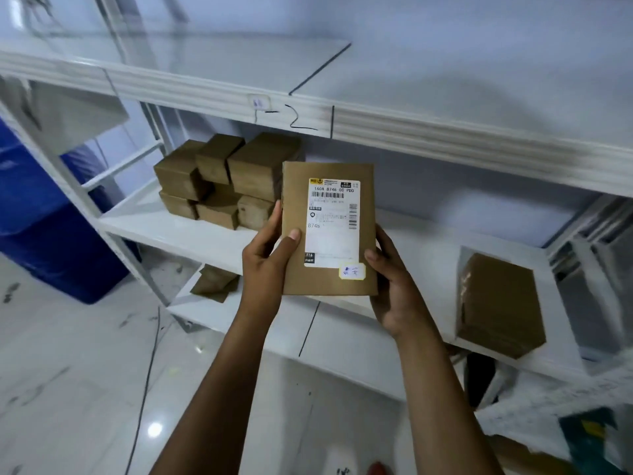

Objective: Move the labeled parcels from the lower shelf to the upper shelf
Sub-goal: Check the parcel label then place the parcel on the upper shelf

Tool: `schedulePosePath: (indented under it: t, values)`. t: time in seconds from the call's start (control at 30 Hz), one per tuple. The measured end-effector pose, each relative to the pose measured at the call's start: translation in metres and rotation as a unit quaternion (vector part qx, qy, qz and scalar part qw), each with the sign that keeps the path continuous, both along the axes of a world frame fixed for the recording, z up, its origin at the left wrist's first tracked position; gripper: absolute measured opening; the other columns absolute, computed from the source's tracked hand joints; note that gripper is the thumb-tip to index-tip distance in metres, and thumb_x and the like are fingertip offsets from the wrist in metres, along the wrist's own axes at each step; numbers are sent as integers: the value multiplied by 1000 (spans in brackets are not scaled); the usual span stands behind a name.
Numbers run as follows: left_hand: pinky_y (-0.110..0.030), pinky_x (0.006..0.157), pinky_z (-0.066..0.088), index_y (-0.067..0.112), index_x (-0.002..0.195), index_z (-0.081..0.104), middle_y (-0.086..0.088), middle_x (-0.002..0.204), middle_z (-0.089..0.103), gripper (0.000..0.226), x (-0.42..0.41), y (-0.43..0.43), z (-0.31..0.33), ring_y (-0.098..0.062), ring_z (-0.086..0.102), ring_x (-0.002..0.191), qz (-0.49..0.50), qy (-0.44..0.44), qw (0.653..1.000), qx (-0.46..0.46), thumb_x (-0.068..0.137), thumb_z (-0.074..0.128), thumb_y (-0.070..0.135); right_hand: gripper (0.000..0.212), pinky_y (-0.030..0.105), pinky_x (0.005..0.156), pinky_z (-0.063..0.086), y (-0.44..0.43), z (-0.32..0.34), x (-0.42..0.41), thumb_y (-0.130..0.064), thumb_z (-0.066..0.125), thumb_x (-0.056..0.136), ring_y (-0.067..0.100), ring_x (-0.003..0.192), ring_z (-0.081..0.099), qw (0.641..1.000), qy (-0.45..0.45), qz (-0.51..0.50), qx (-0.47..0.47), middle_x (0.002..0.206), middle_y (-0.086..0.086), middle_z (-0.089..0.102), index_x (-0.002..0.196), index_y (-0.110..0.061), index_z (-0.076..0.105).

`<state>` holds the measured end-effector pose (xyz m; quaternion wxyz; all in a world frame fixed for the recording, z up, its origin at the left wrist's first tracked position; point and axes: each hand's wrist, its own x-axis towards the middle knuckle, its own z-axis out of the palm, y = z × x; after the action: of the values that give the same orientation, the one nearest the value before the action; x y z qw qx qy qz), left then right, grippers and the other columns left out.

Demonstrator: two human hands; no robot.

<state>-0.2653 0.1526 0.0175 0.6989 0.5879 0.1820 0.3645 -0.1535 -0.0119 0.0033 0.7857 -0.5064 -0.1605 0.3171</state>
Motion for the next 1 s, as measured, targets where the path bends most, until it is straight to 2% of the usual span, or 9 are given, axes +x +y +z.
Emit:
schedulePosePath:
  t: [0.07, 0.17, 0.27, 0.33, 0.47, 0.63, 0.73, 0.83, 1.0]
  values:
    - [-31, 88, 64, 40, 149, 56, 0, 143, 71, 57, -11, 12, 1, -22, 73, 122, 13, -2, 1000, 2, 96, 69, 25, 64, 44, 95, 60, 14, 6, -9, -23, 71, 88, 33, 129, 65, 1000, 0, 21, 15, 146, 6, 65, 149, -28, 52]
    - [-53, 101, 60, 45, 140, 62, -1, 146, 69, 55, -27, 18, 9, -31, 70, 127, 35, -2, 999, -8, 89, 76, 31, 62, 56, 109, 50, 28, 5, -18, -16, 60, 93, 37, 135, 59, 999, -14, 32, 39, 150, 9, 61, 153, -23, 47]
    - [-64, 103, 55, 30, 146, 63, -7, 145, 69, 66, -66, 60, 15, -39, 69, 127, 71, -29, 997, -24, 82, 79, 36, 59, 56, 111, 48, 76, 11, -51, -14, 56, 95, 37, 137, 57, 996, -41, 69, 44, 151, 9, 60, 153, -24, 47]
    - [-56, 99, 60, 20, 150, 60, -10, 143, 70, 72, -86, 84, 22, -39, 70, 126, 88, -45, 995, -24, 82, 79, 32, 62, 59, 114, 44, 104, 21, -68, -13, 58, 95, 39, 139, 55, 993, -60, 97, 43, 153, 11, 57, 155, -23, 45]
    - [-33, 81, 65, 20, 152, 58, -9, 140, 72, 69, -109, 121, 41, -33, 76, 116, 108, -66, 992, -1, 86, 76, 31, 69, 64, 114, 41, 149, 40, -81, -23, 66, 90, 38, 137, 57, 988, -94, 111, 43, 153, 11, 58, 155, -26, 44]
    - [-38, 88, 65, 25, 149, 61, -9, 136, 75, 62, -122, 181, 62, -36, 74, 118, 132, -98, 986, 14, 89, 73, 29, 61, 49, 106, 55, 217, 67, -91, -36, 61, 95, 28, 133, 63, 974, -192, 116, 27, 150, 4, 61, 154, -36, 45]
    - [-34, 82, 65, 20, 151, 58, -9, 134, 76, 65, -119, 222, 72, -30, 77, 111, 134, -109, 985, 30, 89, 72, 29, 65, 41, 101, 58, 261, 79, -89, -38, 58, 95, 24, 130, 65, 967, -228, 104, 34, 149, 6, 62, 157, -28, 41]
    - [-31, 77, 65, 19, 152, 57, -7, 129, 79, 67, -104, 271, 89, -25, 79, 105, 139, -130, 981, 32, 87, 72, 30, 63, 43, 103, 58, 312, 95, -80, -38, 53, 99, 18, 130, 65, 961, -258, 90, 54, 151, 0, 61, 159, -29, 35]
    - [-29, 75, 65, 27, 145, 64, -7, 128, 78, 49, -65, 361, 126, -20, 79, 103, 111, -148, 982, 43, 95, 66, 23, 61, 40, 103, 57, 398, 141, -61, -39, 47, 101, 15, 135, 60, 951, -294, 40, 90, 157, -4, 51, 160, -34, 31]
